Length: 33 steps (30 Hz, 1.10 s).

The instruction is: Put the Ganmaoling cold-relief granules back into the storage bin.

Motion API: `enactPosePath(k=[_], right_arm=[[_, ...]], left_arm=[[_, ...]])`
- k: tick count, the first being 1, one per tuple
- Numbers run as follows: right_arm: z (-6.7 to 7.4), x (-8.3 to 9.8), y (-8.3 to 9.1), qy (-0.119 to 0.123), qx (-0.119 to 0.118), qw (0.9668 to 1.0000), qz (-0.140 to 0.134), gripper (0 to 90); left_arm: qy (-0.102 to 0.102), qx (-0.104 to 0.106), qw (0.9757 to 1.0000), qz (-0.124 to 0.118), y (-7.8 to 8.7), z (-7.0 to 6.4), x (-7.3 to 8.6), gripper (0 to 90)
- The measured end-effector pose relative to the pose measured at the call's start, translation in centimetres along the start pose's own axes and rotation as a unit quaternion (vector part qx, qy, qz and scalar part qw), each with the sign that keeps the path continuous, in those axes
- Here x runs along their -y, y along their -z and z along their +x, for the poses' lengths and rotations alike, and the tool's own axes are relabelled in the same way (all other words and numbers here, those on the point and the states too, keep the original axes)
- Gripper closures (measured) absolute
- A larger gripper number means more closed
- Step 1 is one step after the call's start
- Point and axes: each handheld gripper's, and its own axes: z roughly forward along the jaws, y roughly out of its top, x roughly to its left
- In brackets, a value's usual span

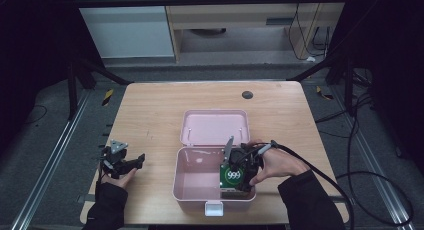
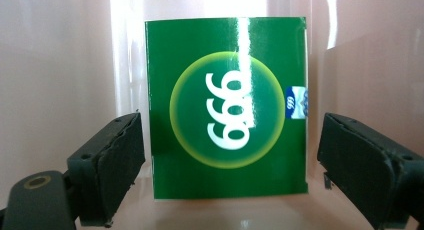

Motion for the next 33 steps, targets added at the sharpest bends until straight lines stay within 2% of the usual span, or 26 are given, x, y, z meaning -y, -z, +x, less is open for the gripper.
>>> enactPosePath(k=[4, 7, 11, 14, 18, 21, 24, 26, 30, 31, 33], right_arm=[[-0.2, 0.3, 1.4, -0.011, 0.011, 0.9994, -0.03, 12.4], [-0.3, 0.9, 3.1, -0.035, 0.024, 0.9973, -0.061, 12.1], [-0.5, 2.2, 5.7, -0.058, 0.066, 0.9901, -0.109, 10.2], [-0.4, 3.4, 7.2, -0.077, 0.09, 0.9841, -0.133, 10.3], [-0.6, 5.4, 8.2, -0.117, 0.128, 0.972, -0.158, 9.6], [-1.0, 7.1, 8.0, -0.156, 0.158, 0.9614, -0.163, 9.6], [-1.2, 8.9, 7.5, -0.191, 0.172, 0.9505, -0.175, 8.1], [-1.4, 10.0, 7.0, -0.212, 0.18, 0.9414, -0.191, 6.9], [-1.4, 12.2, 5.7, -0.259, 0.199, 0.9201, -0.216, 5.4], [-1.4, 12.5, 5.4, -0.267, 0.203, 0.9164, -0.219, 5.5], [-1.4, 13.4, 4.5, -0.288, 0.21, 0.9065, -0.226, 5.5]], left_arm=[[0.0, 0.0, 1.0, -0.001, 0.0, 0.0, 0.0, 25.9], [0.001, 0.0, 1.0, 0.0, 0.0, 0.0, 0.0, 25.9], [0.001, -0.001, 1.0, -0.001, 0.1, 0.0, 0.0, 26.0], [0.001, -0.001, 1.0, -0.001, 0.1, 0.0, 0.0, 26.0], [0.001, -0.001, 1.0, -0.001, 0.1, 0.0, 0.0, 26.1], [0.0, -0.001, 1.0, -0.001, 0.1, -0.1, 0.0, 26.2], [0.001, -0.001, 1.0, 0.0, 0.1, 0.0, 0.0, 26.4], [0.0, -0.001, 1.0, 0.0, 0.0, 0.0, 0.0, 26.5], [-0.001, -0.001, 1.0, 0.001, 0.1, -0.1, 0.0, 26.7], [-0.001, -0.001, 1.0, 0.001, 0.1, -0.1, 0.0, 26.7], [0.0, -0.001, 1.0, 0.001, 0.1, -0.1, 0.0, 26.9]])
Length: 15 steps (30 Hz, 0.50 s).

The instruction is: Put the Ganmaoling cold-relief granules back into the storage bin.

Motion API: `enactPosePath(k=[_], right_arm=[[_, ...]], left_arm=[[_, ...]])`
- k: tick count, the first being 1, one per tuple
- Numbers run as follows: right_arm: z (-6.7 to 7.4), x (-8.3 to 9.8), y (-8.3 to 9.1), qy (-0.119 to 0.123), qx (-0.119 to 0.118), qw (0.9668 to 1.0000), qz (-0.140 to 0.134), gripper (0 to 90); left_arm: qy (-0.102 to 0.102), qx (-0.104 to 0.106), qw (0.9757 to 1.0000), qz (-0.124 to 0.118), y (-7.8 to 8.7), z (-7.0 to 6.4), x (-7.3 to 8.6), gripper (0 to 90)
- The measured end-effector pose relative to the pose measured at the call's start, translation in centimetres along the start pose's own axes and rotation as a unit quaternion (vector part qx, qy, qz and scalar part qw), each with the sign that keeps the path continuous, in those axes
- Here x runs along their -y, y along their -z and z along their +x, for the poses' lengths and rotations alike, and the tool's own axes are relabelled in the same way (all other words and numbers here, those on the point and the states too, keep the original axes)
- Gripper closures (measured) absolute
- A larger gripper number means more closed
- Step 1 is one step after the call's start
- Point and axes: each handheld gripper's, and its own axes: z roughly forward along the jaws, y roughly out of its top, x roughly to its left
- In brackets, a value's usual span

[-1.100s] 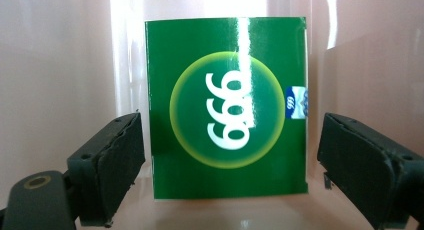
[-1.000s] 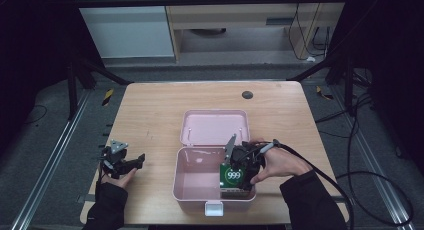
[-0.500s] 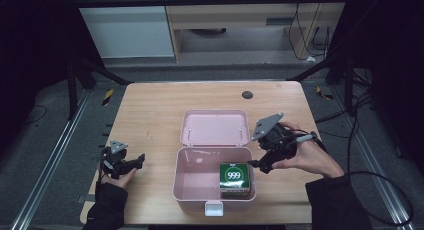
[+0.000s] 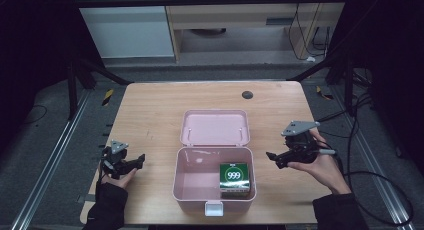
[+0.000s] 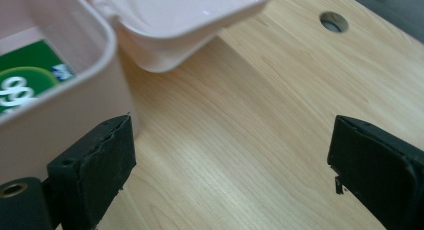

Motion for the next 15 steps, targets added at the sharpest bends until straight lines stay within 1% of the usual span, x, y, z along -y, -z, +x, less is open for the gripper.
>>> enactPosePath(k=[2, 3, 4, 6, 7, 9, 11, 13, 15], right_arm=[[-0.4, 1.1, -0.6, -0.019, 0.013, 0.9997, -0.006, 5.4], [-0.6, 1.7, -1.0, -0.028, 0.025, 0.9993, -0.007, 5.4], [-0.8, 2.2, -1.2, -0.035, 0.031, 0.9989, -0.007, 5.3], [-1.2, 3.2, -1.9, -0.053, 0.049, 0.9974, -0.008, 5.4], [-1.5, 3.9, -2.3, -0.068, 0.055, 0.9962, -0.006, 5.6], [-2.0, 4.6, -2.7, -0.078, 0.066, 0.9947, 0.002, 5.2], [-2.4, 5.5, -3.1, -0.099, 0.081, 0.9917, -0.002, 5.5], [-2.6, 6.5, -3.5, -0.127, 0.088, 0.988, -0.003, 5.4], [-2.9, 7.5, -3.9, -0.138, 0.098, 0.9855, 0.007, 4.8]], left_arm=[[0.0, 0.0, 1.0, 0.0, 0.0, 0.0, 0.0, 27.0], [0.0, 0.0, 1.0, 0.001, 0.0, 0.0, 0.0, 27.1], [0.0, 0.001, 1.0, 0.001, 0.0, 0.0, 0.0, 27.1], [0.0, 0.001, 1.0, 0.001, 0.0, 0.0, 0.0, 27.3], [-0.001, 0.001, 1.0, 0.0, 0.0, 0.0, 0.0, 27.4], [0.0, 0.0, 1.0, 0.001, 0.0, 0.0, 0.0, 27.6], [0.0, 0.0, 1.0, 0.001, 0.0, 0.0, 0.0, 27.7], [-0.001, -0.001, 1.0, 0.0, 0.0, 0.0, 0.0, 27.7], [0.001, -0.001, 1.0, -0.003, 0.1, 0.0, -0.1, 27.8]])
